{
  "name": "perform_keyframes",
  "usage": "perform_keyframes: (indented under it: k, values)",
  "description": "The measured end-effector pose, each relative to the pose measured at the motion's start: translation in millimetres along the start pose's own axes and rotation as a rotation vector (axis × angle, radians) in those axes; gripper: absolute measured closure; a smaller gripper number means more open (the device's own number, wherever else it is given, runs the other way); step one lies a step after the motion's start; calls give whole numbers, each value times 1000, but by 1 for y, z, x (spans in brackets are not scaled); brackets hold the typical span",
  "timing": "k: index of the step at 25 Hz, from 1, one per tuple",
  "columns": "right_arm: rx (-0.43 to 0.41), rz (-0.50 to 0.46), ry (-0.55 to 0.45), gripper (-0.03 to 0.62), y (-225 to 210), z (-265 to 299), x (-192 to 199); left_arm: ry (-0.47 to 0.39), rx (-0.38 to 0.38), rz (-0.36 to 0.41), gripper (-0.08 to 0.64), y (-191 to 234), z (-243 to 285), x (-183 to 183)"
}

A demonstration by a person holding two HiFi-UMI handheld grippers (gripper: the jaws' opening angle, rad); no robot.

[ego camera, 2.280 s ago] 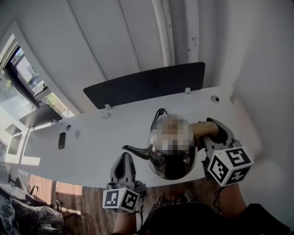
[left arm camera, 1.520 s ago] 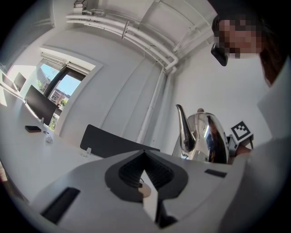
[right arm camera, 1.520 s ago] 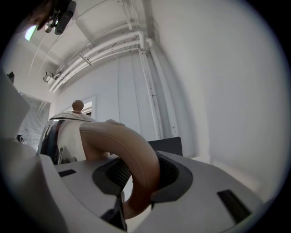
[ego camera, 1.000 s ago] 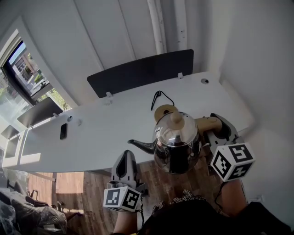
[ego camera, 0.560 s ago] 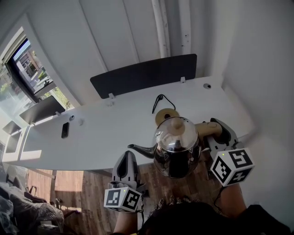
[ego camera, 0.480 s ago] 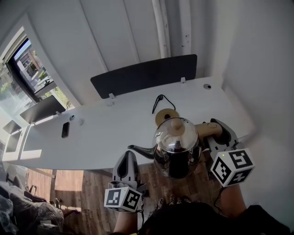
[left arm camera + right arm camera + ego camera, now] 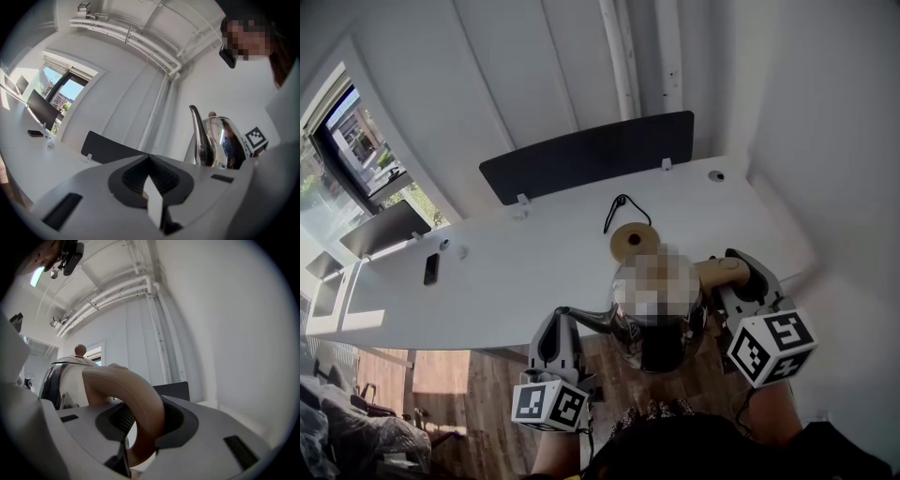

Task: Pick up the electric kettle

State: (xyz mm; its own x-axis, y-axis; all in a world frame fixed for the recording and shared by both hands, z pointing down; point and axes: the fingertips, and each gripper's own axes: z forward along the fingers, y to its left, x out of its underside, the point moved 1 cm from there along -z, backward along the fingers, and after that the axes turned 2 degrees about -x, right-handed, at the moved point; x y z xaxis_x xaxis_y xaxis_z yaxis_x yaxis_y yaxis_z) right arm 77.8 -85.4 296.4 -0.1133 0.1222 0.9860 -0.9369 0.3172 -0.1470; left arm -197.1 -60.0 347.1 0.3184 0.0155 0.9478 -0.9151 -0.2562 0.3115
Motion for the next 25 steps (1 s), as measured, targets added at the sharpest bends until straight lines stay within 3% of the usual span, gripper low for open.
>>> perform_keyframes:
  k: [25]
  values:
    - [24, -6, -20, 463, 0, -5, -4, -10, -14, 23, 558, 9, -12, -7]
